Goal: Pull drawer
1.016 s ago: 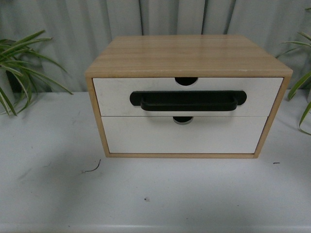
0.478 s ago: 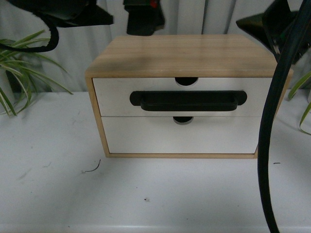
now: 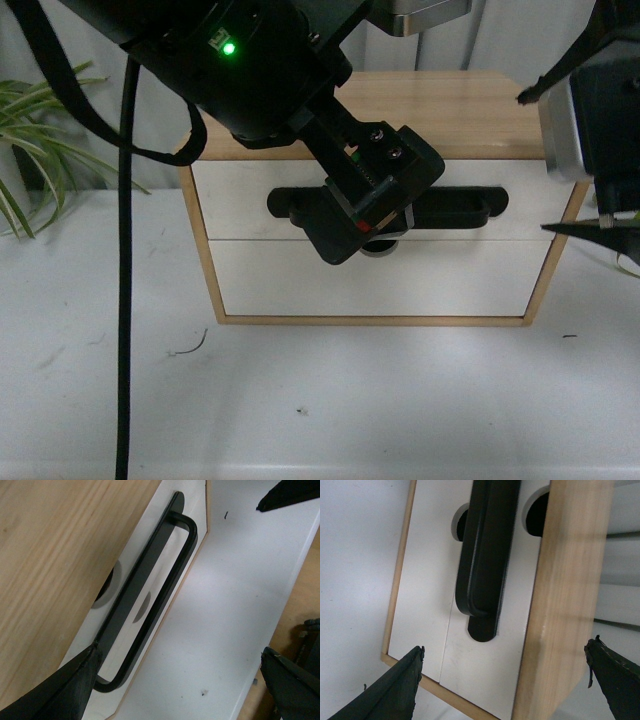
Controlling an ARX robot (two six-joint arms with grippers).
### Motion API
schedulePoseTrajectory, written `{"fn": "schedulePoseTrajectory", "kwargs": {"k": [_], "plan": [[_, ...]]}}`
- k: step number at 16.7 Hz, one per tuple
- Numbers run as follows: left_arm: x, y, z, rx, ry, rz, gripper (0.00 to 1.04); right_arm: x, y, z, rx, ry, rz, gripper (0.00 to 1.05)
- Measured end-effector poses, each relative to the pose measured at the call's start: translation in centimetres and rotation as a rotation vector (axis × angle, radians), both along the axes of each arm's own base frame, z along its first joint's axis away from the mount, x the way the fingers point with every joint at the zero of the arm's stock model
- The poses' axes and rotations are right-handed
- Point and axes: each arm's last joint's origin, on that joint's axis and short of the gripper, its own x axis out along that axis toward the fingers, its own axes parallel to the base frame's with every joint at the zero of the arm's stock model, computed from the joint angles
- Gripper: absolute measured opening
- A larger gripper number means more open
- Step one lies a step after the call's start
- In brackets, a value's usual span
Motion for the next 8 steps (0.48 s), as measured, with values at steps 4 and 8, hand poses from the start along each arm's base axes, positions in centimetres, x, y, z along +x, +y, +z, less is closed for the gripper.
{"fn": "schedulePoseTrajectory", "kwargs": {"k": [4, 8], "plan": [[0.9, -1.1, -0.6, 0.014, -0.026, -0.011, 0.98, 0.6, 0.9, -1.7, -0.033, 0.017, 0.045, 0.98], [1.6, -1.5, -2.1, 0.033, -0.022, -0.013, 0.98, 1.0, 2.3, -3.4, -0.040, 0.045, 0.086, 0.98]]}}
